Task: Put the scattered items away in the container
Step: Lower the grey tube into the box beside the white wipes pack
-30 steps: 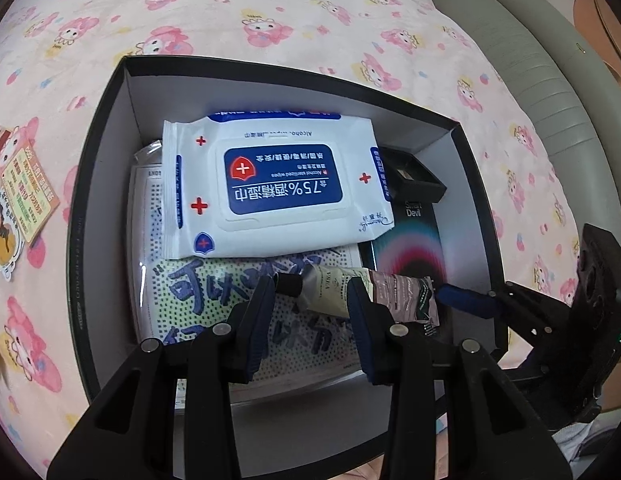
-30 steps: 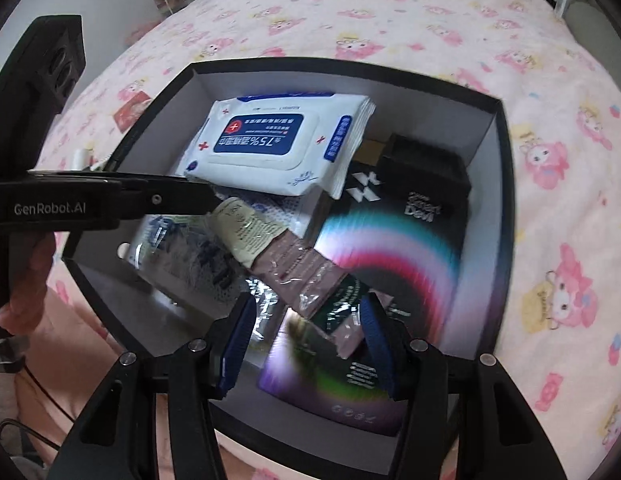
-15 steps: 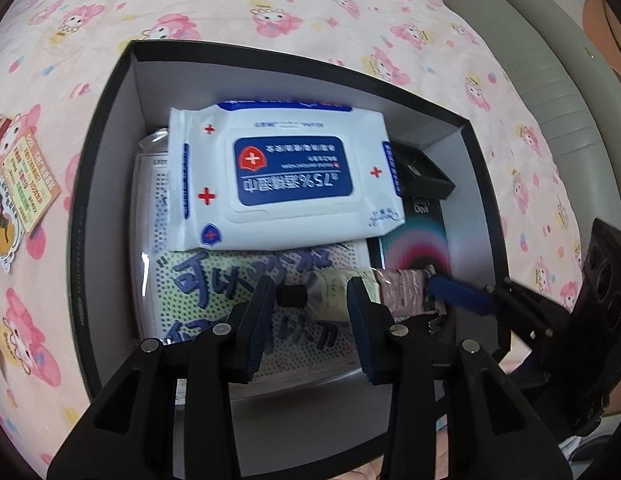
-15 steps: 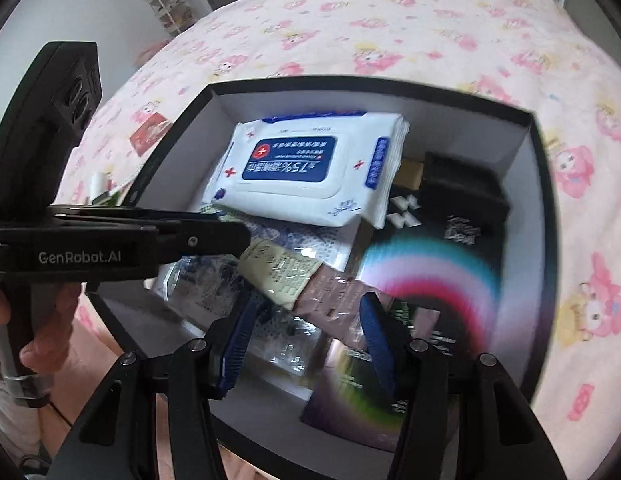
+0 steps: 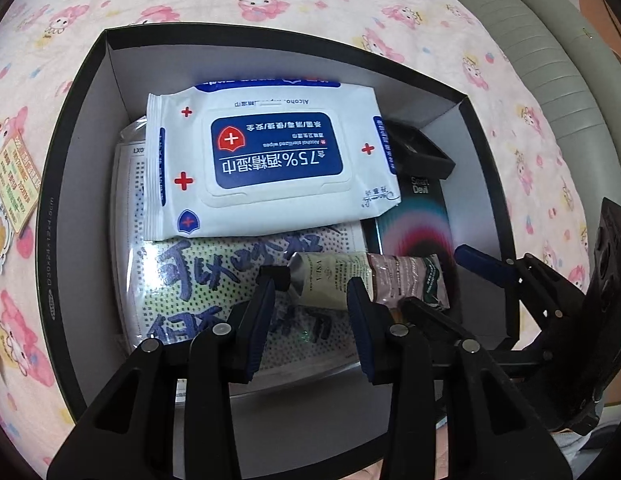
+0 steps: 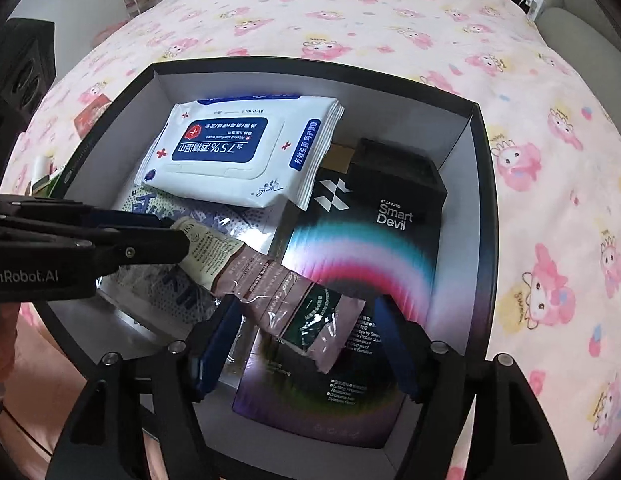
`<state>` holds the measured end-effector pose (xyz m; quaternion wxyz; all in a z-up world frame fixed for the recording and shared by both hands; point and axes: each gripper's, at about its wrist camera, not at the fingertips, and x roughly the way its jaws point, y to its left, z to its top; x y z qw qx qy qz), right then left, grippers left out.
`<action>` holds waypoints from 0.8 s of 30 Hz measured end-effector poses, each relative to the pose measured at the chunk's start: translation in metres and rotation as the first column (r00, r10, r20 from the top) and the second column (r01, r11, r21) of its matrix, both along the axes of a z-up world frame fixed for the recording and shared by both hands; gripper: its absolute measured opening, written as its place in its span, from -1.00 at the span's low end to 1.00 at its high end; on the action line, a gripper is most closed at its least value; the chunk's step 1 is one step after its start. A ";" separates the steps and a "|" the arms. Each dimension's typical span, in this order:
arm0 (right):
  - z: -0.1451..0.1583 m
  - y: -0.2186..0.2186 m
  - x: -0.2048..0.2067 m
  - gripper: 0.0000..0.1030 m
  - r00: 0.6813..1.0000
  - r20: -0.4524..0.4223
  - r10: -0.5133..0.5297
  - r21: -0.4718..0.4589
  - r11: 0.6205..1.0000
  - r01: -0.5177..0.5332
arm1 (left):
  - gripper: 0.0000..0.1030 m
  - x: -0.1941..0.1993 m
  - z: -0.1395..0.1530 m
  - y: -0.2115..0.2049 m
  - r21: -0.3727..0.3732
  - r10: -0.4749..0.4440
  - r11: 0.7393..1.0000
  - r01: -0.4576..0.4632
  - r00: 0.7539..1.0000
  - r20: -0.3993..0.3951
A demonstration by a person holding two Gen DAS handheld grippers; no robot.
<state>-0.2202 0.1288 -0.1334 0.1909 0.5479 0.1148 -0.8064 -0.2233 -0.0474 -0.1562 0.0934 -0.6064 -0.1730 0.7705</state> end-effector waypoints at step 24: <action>0.002 0.005 0.003 0.30 0.998 0.052 0.038 -0.089 0.995 -0.033 | -0.28 0.003 0.000 -0.012 -0.001 0.037 0.999 -0.037 0.999 -0.004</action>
